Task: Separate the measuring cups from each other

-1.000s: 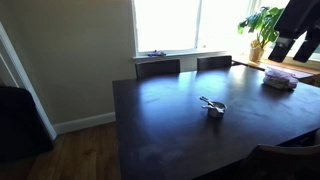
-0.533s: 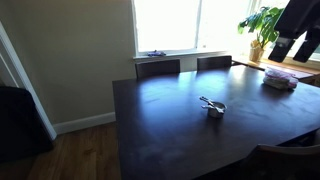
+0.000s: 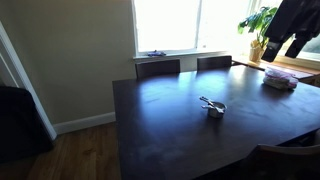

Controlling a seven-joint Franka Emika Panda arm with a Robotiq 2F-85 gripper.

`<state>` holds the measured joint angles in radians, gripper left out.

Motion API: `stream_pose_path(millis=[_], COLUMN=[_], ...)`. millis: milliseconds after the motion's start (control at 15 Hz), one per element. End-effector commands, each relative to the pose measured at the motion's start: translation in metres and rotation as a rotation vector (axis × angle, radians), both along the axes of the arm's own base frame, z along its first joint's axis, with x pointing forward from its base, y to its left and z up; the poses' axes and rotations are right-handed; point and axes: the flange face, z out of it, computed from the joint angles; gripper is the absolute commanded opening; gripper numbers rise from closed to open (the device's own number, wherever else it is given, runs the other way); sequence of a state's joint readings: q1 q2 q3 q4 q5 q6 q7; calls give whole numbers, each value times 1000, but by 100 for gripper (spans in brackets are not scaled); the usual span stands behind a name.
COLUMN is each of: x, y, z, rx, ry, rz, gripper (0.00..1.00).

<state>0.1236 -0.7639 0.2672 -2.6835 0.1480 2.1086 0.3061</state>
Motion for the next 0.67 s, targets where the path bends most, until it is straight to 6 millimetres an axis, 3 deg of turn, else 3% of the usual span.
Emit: stream_pose_path(millis=[0,267,600], x=[44,99,153], y=[-19,-33,-43], z=[-3,-30,-73], rx=[-39,-93,-131], ry=[8,18,26], rz=[64,170,277], gripper=[100,100,100])
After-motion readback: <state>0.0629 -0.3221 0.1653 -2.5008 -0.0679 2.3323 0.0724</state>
